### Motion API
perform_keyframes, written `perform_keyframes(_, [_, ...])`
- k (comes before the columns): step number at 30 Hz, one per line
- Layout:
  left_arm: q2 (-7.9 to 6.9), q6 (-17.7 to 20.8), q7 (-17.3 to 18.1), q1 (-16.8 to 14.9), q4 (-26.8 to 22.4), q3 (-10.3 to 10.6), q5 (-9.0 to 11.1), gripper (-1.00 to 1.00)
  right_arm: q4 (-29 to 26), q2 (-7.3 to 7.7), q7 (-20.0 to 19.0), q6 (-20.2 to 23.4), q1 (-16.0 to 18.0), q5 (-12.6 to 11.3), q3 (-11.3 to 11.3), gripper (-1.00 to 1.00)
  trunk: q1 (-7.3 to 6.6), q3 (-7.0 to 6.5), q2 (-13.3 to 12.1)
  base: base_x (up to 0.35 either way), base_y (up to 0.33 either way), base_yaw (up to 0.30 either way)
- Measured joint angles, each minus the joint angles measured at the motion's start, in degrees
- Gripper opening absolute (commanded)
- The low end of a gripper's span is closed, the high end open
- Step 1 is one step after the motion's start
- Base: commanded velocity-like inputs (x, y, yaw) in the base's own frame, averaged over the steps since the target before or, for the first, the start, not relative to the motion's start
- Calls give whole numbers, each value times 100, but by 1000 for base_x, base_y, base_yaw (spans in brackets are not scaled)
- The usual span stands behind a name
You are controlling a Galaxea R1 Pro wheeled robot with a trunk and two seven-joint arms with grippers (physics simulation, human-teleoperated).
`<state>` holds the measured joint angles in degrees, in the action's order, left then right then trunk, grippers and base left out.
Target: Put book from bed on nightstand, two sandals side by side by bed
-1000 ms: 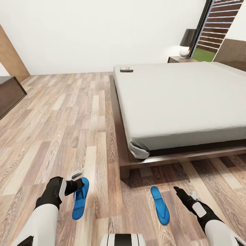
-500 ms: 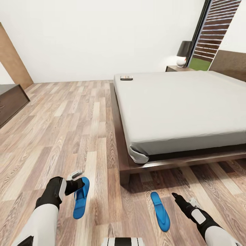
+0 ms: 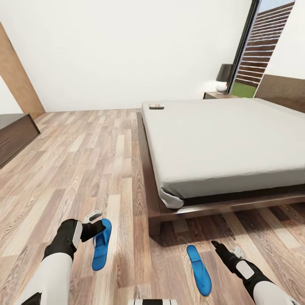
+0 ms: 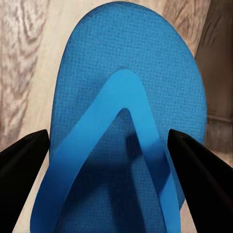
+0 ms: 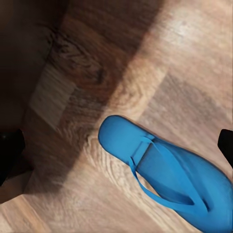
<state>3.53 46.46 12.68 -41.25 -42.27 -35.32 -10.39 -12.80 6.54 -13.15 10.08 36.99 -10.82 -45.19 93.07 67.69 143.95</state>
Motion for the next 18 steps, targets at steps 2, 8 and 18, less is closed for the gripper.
perform_keyframes(2, [2,0,-1,0,0,0,5,-100,2,-3,0,0,0,0,-2,100,-5,-44,-3,0,0,0])
perform_keyframes(8, [7,0,-4,0,0,0,6,-100,3,-10,7,2,0,1,-1,100,-21,-177,-11,0,0,0])
perform_keyframes(18, [10,0,-2,0,0,3,11,-100,10,-19,19,9,0,10,-4,100,-46,-399,-24,0,0,0])
